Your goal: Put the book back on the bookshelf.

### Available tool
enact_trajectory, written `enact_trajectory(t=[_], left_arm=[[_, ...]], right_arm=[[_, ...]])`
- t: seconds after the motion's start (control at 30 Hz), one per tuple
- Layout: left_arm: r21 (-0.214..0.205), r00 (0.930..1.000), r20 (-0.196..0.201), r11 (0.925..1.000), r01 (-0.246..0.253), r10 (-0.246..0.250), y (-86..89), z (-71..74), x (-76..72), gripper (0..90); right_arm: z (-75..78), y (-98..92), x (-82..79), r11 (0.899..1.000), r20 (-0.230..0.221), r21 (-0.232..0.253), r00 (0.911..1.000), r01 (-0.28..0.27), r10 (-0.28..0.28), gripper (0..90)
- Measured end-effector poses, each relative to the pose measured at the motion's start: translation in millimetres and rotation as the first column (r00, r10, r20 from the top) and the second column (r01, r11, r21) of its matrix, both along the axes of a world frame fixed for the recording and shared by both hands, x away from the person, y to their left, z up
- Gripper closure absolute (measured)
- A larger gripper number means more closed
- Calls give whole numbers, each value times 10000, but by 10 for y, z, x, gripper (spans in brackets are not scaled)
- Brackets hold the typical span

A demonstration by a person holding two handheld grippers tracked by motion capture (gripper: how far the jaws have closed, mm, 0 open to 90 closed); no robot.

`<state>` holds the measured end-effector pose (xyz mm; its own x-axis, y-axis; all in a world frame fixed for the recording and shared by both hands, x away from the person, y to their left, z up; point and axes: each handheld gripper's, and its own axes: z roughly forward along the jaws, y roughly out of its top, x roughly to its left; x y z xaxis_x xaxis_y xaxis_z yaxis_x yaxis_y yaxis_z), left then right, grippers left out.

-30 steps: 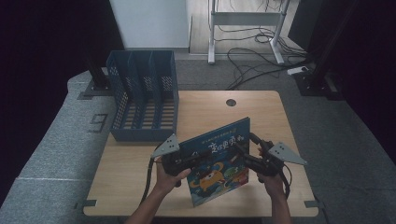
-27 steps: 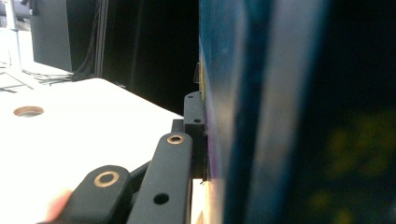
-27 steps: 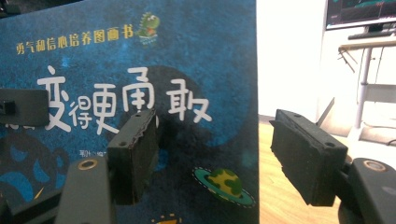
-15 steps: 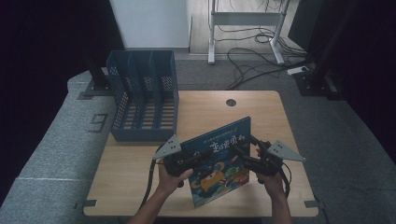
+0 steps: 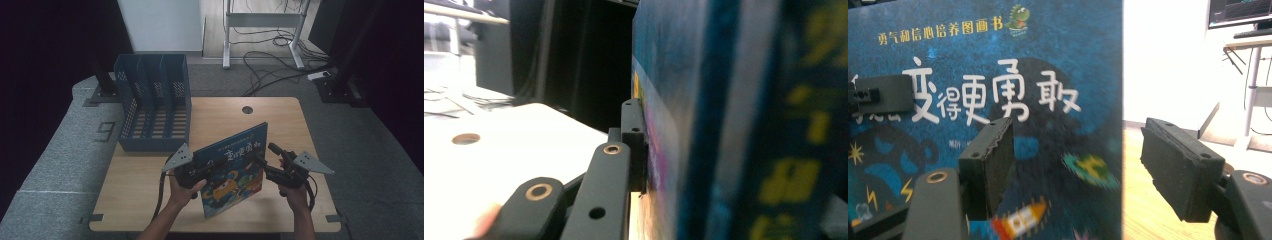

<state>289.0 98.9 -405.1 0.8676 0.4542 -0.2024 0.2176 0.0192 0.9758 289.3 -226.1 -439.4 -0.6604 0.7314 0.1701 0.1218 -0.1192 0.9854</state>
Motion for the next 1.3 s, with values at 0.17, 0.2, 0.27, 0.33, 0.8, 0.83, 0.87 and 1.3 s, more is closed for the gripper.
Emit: enact_trajectory(t=[0.17,0.2,0.27,0.33,0.8,0.83,0.87,1.3], left_arm=[[-82,9997,73,9997,-224,225,109,109,-10,821],[-116,9997,97,9997,-237,238,137,136,-16,821],[-121,9994,185,9995,-288,290,168,173,-31,821],[-91,9986,324,9991,-415,418,194,213,-50,821],[-28,9944,558,9960,-895,895,342,370,-88,821],[-9,9941,588,9958,-915,914,345,377,-90,821],[13,9938,609,9957,-931,928,348,383,-93,821],[104,9893,498,9904,-1382,1375,429,411,-67,821]], right_arm=[[-8,-27,8,10000,-49,13,10000,70,-70,290],[-12,-25,11,10000,-57,11,10000,67,-67,290],[-18,-19,13,10000,-86,-30,9999,52,-52,290],[-23,-13,16,9999,-82,-92,10000,46,-46,289],[-193,41,141,9984,-737,-366,9963,420,-446,283],[-216,50,164,9983,-864,-362,9951,455,-485,283],[-240,58,187,9983,-949,-391,9943,443,-478,283],[-567,193,280,9950,-2235,-980,9739,175,-392,281]])
